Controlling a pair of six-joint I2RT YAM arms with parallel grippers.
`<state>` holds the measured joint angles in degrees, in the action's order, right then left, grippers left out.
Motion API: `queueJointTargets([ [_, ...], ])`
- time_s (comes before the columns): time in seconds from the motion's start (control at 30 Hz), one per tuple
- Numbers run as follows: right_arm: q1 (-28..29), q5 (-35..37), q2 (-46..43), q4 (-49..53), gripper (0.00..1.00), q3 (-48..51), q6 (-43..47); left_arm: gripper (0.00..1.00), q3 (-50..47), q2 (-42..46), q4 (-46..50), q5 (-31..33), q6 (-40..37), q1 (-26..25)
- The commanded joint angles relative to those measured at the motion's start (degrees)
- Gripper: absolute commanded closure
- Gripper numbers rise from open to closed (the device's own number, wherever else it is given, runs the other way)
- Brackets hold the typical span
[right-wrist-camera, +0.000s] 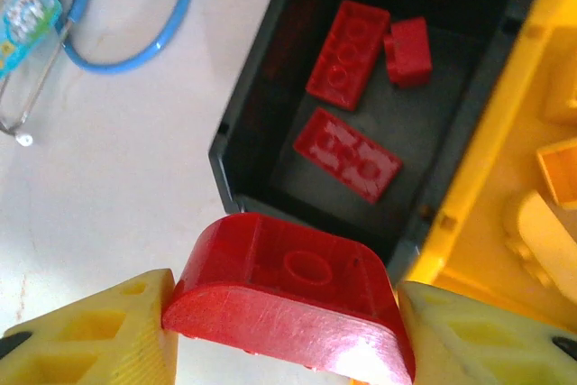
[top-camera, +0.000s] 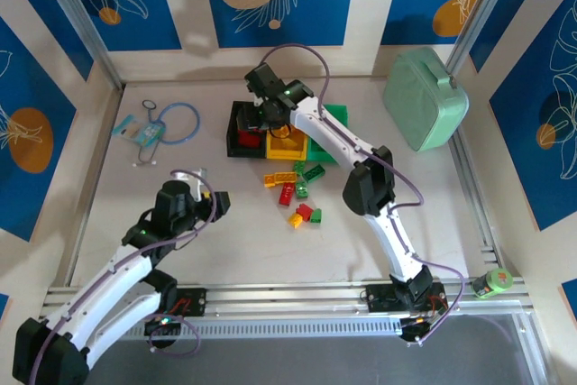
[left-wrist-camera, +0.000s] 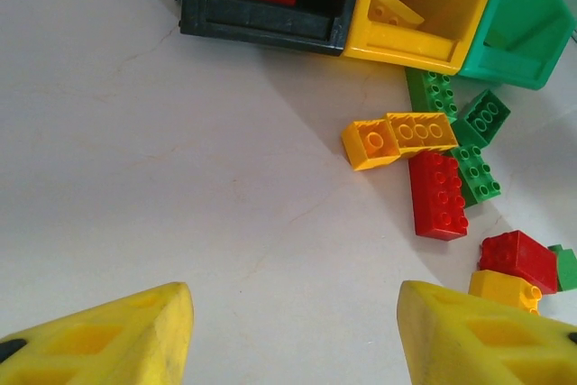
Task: Sort the legos into containers by color
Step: Place the lego in the container.
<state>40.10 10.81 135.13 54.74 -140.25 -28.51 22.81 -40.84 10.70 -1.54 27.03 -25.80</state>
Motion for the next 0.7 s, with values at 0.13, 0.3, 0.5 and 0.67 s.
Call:
queueJointTargets([
  [0.13,-2.03,-7.21,7.78,0.17,0.34,-10.8,-1.47,0.4,-1.19,1.04,1.08,-1.24,2.33,-1.82],
  [0.3,-2.76,-6.52,7.41,0.43,0.03,-12.1,-2.73,0.4,-0.33,0.02,1.43,-0.24,1.89,-3.08],
  [0.5,-2.15,-5.02,1.39,0.35,0.02,-5.1,-0.44,0.4,1.06,-4.26,-0.38,1.47,1.89,-6.19],
  [0.67,-1.26,-1.47,-8.36,-3.6,0.02,9.39,0.99,0.39,2.65,-8.09,-1.66,2.34,1.37,-8.27],
])
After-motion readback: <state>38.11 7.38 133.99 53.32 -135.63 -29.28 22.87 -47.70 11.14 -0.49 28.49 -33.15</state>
